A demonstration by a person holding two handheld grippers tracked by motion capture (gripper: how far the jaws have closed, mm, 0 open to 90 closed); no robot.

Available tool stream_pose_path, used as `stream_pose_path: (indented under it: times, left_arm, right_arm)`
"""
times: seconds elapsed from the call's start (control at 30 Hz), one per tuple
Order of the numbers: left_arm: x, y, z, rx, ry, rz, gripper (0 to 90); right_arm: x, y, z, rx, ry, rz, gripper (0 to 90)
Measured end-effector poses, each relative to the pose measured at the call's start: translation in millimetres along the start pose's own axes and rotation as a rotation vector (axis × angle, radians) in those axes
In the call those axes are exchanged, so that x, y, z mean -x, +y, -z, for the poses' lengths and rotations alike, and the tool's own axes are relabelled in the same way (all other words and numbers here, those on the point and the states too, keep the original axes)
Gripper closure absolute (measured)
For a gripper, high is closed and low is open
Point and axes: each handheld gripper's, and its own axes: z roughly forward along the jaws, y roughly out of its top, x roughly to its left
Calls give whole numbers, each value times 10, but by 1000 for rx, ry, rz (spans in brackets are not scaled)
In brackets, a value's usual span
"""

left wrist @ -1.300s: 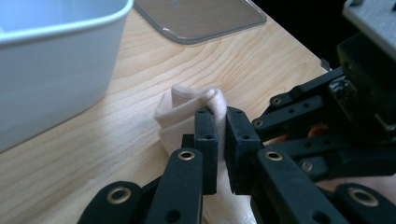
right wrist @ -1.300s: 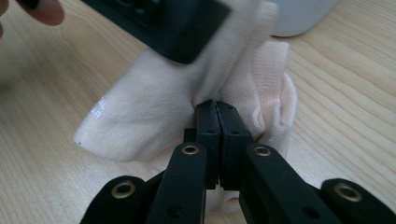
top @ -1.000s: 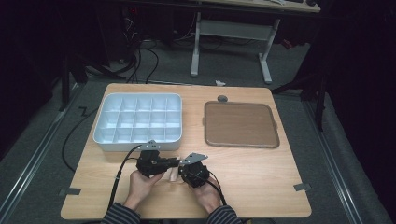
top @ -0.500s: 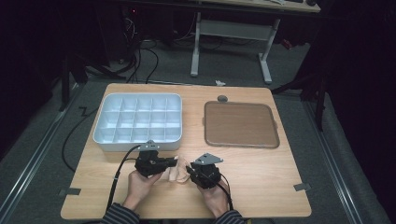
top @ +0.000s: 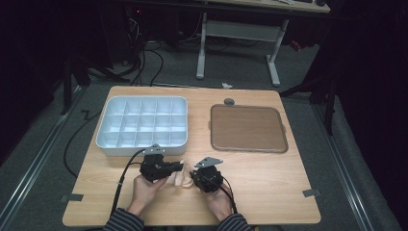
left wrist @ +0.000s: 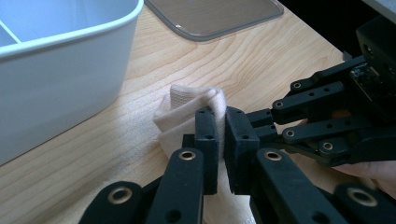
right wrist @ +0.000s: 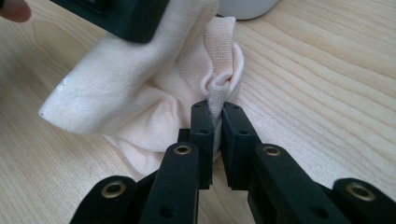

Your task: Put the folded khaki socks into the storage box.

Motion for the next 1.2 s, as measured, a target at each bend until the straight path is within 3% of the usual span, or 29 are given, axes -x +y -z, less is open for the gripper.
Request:
stream_pose_path:
  times: [0.7,1.2]
  left_arm:
    - [5,18,-95,-14,9,-26,850]
    - [4,2,-168,-27,5,-29,849]
  right_arm:
    - [-46,57,-65,-6,24,61,845]
    - [-27,41,-63,-8,44,49,844]
